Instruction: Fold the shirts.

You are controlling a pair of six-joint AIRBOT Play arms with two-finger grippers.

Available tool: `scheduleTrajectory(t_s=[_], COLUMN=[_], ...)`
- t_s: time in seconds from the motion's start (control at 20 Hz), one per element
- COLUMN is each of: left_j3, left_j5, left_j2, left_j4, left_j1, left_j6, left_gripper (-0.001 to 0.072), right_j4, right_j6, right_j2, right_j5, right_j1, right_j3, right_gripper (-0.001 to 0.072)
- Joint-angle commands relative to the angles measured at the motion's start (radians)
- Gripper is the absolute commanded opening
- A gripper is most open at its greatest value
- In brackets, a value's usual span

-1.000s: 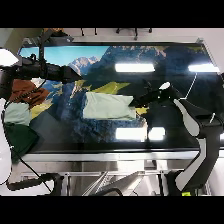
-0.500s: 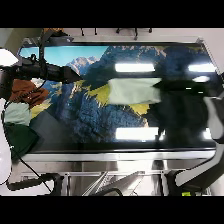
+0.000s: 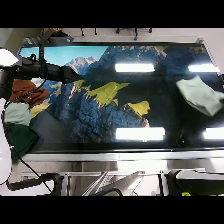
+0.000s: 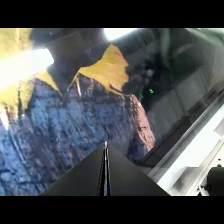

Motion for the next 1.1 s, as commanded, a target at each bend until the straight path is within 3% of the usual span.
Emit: scheduleTrajectory(t_s=[0.0, 0.25, 0.3, 0.35, 0.4, 0.45, 0.6, 0.7, 0.75, 0.8, 0.9, 1.05], left_j3=[0.0, 0.0, 0.0, 0.0, 0.0, 0.0, 0.0, 0.0, 0.0, 0.0, -0.033, -0.226], left_j5=[0.018, 0.013, 0.014, 0.014, 0.014, 0.014, 0.014, 0.017, 0.018, 0.019, 0.027, 0.047], left_j2=[0.0, 0.0, 0.0, 0.0, 0.0, 0.0, 0.0, 0.006, 0.014, 0.031, 0.097, 0.262], left_j4=[0.0, 0.0, 0.0, 0.0, -0.001, -0.001, -0.002, -0.001, -0.002, 0.002, 0.002, 0.046], left_j1=[0.0, 0.0, 0.0, 0.0, 0.0, 0.0, 0.0, 0.005, 0.009, 0.01, 0.017, 0.017], left_j6=[0.0, 0.0, 0.0, 0.0, 0.0, 0.0, 0.0, -0.002, -0.01, -0.018, -0.018, -0.017], left_gripper=[0.0019, 0.0018, 0.0018, 0.0018, 0.0019, 0.0018, 0.0019, 0.0018, 0.0018, 0.0017, 0.0017, 0.0017], right_j4=[-0.237, -0.234, -0.235, -0.239, -0.254, -0.272, -0.248, -0.095, 0.002, 0.088, 0.155, 0.15], right_j6=[0.155, 0.127, 0.127, 0.126, 0.119, 0.12, 0.138, 0.097, 0.02, -0.039, -0.045, -0.04], right_j2=[0.077, 0.081, 0.079, 0.081, 0.088, 0.102, 0.167, 0.215, 0.244, 0.278, 0.33, 0.406], right_j5=[-0.022, -0.049, -0.032, -0.021, -0.014, -0.011, -0.024, -0.02, -0.006, 0.013, 0.059, 0.093], right_j1=[-0.123, -0.144, -0.145, -0.145, -0.145, -0.146, -0.144, -0.127, -0.098, -0.061, 0.053, 0.316], right_j3=[-0.193, -0.352, -0.352, -0.351, -0.349, -0.343, -0.272, -0.212, -0.194, -0.19, -0.191, -0.273], right_gripper=[0.0019, 0.0026, 0.0114, 0.0377, 0.0555, 0.0573, 0.0572, 0.055, 0.0245, 0.0068, 0.0021, 0.0021])
